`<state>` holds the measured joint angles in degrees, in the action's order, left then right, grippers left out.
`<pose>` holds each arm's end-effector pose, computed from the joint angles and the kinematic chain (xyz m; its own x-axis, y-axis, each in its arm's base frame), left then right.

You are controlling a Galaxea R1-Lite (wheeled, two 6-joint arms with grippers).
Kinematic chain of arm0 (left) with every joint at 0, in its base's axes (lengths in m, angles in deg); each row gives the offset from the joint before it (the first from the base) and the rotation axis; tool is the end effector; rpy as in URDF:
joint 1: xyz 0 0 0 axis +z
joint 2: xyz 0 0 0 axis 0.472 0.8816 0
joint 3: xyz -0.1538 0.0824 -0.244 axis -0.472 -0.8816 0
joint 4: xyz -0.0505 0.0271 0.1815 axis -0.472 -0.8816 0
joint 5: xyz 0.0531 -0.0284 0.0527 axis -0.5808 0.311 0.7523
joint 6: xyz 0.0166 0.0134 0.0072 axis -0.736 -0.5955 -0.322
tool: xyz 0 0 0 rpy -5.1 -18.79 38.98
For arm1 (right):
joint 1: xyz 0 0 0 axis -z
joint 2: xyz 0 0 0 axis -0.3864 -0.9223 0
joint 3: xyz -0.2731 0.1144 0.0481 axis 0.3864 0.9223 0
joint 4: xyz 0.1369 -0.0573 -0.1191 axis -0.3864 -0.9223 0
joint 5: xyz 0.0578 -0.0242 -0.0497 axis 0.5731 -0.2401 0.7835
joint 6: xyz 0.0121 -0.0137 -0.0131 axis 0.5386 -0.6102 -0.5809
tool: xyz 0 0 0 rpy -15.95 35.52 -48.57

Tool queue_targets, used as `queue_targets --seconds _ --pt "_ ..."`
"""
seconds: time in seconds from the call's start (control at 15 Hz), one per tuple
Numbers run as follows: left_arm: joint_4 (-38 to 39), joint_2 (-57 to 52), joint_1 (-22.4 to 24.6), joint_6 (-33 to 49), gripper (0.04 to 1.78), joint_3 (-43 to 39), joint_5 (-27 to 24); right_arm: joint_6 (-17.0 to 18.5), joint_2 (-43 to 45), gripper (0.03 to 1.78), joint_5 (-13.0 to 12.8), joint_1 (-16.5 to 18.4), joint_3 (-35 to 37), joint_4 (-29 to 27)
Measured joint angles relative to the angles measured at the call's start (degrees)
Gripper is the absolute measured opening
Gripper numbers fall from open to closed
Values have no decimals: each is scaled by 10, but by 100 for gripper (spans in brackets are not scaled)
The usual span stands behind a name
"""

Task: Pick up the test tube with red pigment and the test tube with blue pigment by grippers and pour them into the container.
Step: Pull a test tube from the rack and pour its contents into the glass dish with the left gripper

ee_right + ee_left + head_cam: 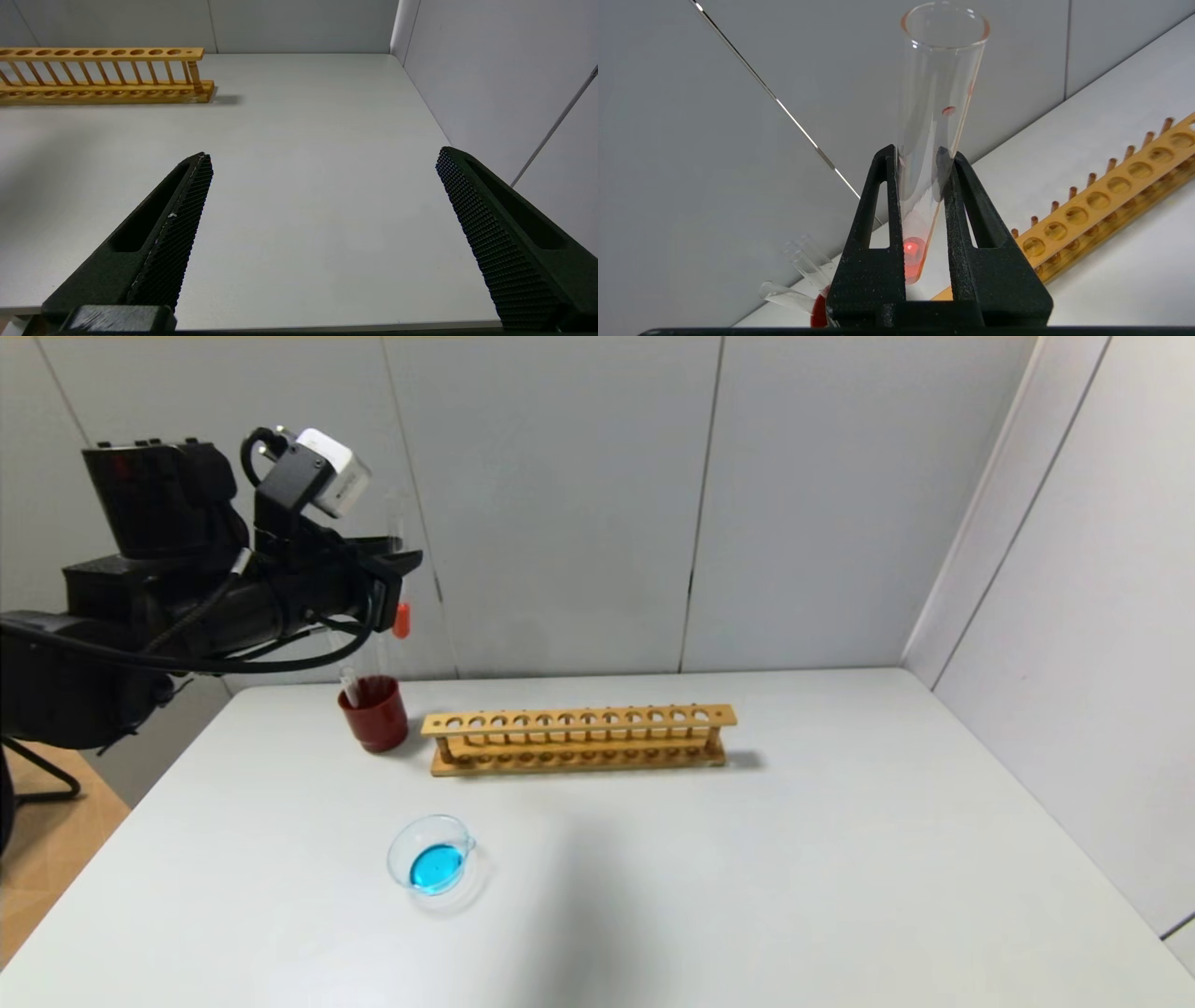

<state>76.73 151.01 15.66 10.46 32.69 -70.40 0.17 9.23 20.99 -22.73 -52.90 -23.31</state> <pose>0.3151 -0.0736 0.2616 0.9261 -0.3773 -0.0064 0.3526 0.8592 0.3706 -0.0228 0.0002 0.0762 1.0000 0.0037 0.0070 -0.0037 1.0000 -0.0012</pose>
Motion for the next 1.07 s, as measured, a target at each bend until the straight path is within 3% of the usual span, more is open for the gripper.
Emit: queue_targets --seconds 0.33,0.73,1.07 --pt "-59 -58 24 -7 30 8 4 0 0 175 0 0 0 0" --pt "-60 -62 43 -86 30 -35 7 0 0 175 0 0 0 0" --pt "28 -70 43 -146 30 -120 -7 0 0 175 0 0 0 0"
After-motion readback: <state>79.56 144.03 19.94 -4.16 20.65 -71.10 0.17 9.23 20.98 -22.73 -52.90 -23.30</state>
